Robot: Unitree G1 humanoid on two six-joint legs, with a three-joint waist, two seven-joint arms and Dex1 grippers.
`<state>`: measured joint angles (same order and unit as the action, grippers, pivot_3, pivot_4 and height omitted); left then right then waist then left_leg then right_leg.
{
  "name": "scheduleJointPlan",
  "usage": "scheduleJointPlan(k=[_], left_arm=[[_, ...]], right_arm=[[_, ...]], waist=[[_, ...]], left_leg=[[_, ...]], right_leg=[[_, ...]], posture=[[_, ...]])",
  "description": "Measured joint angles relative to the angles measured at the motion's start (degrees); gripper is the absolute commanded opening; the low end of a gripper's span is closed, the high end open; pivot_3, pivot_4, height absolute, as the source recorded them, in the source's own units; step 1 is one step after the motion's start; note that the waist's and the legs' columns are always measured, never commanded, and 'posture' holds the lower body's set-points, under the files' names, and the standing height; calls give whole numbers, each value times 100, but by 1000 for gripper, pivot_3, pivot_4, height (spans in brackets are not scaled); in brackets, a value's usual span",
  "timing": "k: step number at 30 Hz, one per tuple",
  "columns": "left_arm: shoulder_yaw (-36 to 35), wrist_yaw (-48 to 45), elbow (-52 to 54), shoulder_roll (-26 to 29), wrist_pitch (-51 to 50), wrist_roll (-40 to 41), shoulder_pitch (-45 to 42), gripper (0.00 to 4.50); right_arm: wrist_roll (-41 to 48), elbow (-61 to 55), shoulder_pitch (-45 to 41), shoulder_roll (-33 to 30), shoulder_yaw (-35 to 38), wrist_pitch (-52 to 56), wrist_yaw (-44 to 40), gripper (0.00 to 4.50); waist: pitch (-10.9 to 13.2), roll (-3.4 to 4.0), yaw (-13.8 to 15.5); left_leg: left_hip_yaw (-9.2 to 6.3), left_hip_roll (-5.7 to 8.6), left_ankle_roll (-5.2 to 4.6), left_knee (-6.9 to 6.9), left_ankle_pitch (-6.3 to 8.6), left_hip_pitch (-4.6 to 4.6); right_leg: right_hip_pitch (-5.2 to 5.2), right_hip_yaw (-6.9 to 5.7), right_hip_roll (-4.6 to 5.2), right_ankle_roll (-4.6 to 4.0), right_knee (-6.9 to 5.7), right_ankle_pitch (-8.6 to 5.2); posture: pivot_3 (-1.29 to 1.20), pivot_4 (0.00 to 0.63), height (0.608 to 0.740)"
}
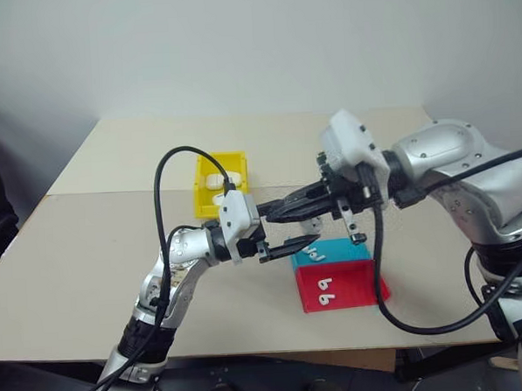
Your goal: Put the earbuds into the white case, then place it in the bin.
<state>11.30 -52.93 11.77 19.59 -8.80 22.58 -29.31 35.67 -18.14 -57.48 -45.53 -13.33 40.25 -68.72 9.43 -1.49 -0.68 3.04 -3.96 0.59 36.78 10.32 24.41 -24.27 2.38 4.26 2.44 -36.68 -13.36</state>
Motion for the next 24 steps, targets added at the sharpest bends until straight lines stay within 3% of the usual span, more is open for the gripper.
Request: scheduleJointPlan(k=[15, 24], left_arm=[[-17, -24, -57, -185, 122, -28, 127, 2750], [-150, 411, -61, -414, 277, -211, 116, 2750]], right_arm=[[-548, 92, 310, -297, 197, -556, -373, 45], [101, 472, 443, 184, 1370, -517, 94, 45]], waist=[[0, 0, -2], [0, 0, 0]], left_leg=[[1, 0, 0, 1, 0, -2], [0, 2, 0, 2, 0, -4]], right_leg=[[1, 1, -1, -1, -2, 0], [6, 2, 0, -1, -4, 2]], posture=[[0, 150, 740], [0, 150, 740]])
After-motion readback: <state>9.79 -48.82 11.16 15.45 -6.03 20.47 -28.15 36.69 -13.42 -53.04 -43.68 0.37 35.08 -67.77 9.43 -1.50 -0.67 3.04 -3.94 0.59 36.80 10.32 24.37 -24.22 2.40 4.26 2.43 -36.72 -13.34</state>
